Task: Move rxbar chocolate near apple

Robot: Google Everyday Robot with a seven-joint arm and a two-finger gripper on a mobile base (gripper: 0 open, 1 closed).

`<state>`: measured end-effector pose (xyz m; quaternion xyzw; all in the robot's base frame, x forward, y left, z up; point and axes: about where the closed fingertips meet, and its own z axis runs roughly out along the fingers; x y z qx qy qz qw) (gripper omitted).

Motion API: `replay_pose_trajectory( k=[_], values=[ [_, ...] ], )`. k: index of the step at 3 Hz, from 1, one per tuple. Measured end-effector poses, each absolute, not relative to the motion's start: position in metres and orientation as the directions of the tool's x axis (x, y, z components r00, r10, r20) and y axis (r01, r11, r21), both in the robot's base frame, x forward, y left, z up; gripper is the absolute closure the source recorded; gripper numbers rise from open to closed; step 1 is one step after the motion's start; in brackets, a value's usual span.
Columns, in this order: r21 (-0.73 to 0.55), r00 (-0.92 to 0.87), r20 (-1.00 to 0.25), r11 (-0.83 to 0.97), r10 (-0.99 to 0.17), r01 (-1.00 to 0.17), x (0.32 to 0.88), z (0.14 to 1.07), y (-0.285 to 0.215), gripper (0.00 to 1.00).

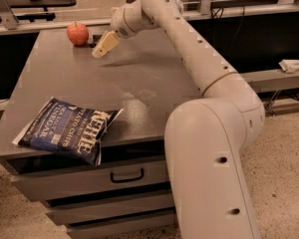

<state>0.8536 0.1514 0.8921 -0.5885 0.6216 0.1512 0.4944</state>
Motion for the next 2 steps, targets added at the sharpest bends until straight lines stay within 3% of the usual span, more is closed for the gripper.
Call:
replay_pose_trajectory(
  k=[2],
  values=[
    [-0.404, 0.159, -0.837, 0.395, -0.523, -0.825, 0.842, 0.966, 0.023, 0.00]
  ],
)
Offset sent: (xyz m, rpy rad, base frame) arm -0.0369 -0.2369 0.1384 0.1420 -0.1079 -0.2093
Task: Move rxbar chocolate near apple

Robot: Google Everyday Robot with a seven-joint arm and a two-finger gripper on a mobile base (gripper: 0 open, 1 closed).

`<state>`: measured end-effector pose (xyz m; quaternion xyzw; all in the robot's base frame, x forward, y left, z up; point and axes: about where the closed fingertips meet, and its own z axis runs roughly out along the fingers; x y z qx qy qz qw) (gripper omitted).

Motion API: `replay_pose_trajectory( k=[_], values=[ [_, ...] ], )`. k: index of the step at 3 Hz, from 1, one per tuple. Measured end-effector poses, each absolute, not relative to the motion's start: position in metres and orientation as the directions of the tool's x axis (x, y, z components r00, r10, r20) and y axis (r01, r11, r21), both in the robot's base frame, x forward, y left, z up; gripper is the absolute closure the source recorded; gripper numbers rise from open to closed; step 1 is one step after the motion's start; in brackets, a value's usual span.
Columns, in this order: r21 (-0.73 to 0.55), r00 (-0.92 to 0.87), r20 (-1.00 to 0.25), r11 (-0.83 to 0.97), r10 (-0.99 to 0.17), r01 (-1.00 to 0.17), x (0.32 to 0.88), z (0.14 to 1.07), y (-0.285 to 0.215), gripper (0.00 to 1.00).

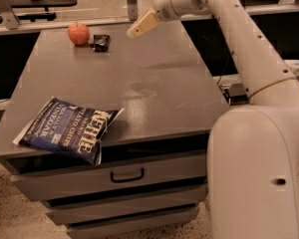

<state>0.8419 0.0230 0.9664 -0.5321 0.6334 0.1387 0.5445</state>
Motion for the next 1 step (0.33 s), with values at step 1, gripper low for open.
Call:
replay_pose_trajectory(
  k=[1],
  values=[
    [-0.405, 0.153, -0.838, 0.410, -0.523, -0.817, 0.8407, 0.9696, 0.0079, 0.00]
  ],
)
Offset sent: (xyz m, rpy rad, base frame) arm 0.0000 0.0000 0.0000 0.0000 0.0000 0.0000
